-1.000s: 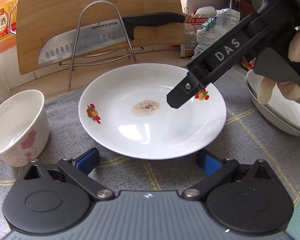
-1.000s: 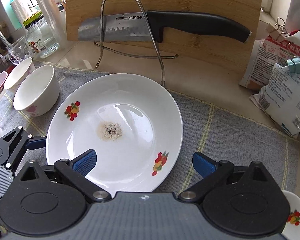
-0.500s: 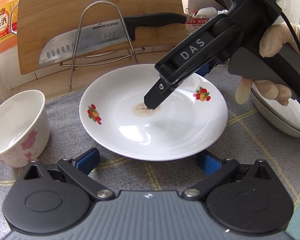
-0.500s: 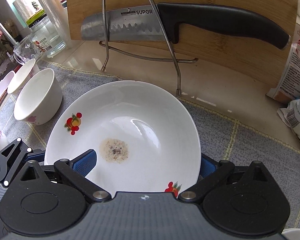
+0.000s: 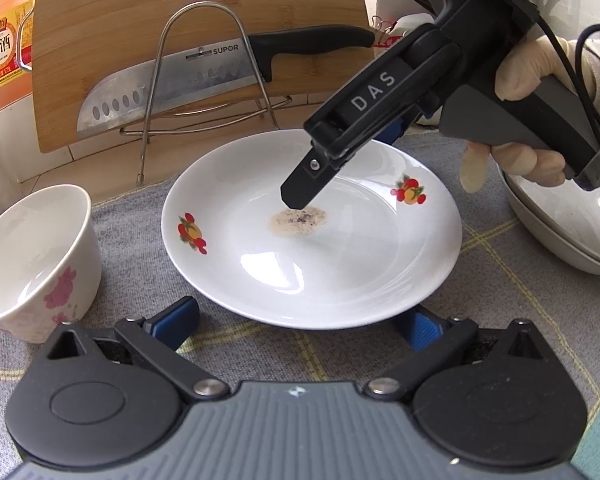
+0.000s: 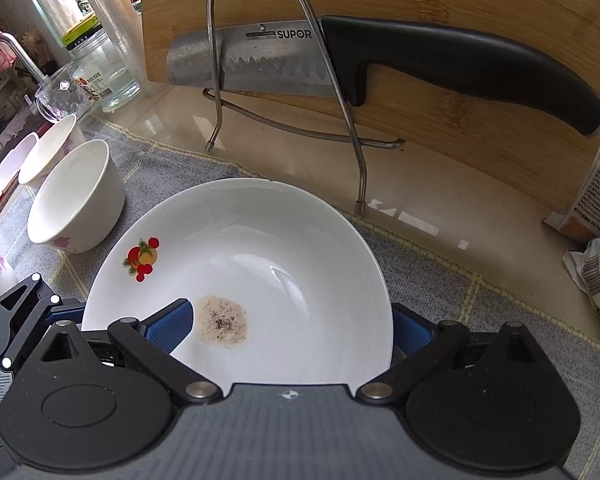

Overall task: Organize plates and bowls
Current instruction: 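Grasp the stained plate rim with the left gripper while the right gripper grasps its opposite rim, then lift the stained plate with both grippers and carry it toward the plate stack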

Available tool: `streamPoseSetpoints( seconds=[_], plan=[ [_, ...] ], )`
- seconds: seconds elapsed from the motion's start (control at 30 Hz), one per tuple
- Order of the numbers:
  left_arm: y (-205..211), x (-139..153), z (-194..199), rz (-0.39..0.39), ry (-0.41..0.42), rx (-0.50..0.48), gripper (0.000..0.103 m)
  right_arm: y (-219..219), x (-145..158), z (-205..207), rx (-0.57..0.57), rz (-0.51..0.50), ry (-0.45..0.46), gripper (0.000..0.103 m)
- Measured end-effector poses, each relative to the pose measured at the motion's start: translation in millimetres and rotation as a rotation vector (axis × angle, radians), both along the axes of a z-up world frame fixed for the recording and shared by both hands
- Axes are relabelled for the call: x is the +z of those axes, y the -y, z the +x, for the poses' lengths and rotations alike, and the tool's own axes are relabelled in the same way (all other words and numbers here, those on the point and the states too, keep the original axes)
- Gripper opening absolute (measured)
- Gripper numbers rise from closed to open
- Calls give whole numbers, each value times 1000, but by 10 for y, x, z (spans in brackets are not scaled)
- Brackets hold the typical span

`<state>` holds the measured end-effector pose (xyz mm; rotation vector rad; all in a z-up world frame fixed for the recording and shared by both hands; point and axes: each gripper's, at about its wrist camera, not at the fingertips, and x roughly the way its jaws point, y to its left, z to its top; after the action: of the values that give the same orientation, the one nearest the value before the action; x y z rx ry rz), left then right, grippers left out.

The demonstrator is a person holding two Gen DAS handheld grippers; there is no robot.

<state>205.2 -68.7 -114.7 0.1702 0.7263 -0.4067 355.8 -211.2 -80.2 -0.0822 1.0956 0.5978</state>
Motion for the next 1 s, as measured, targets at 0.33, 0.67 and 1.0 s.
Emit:
streamPoseSetpoints(
  seconds=[0.33,0.67,1.0],
  plan=[
    [35,26,-17,42,36,-38,103,14,15,151,50,76,-78,103],
    [45,23,-13,58,58,-71,103,74,14,313,64,153,-171,103],
    [2,24,9,43,51,-101,103,97,28,337,97,154,-194,103]
  ],
)
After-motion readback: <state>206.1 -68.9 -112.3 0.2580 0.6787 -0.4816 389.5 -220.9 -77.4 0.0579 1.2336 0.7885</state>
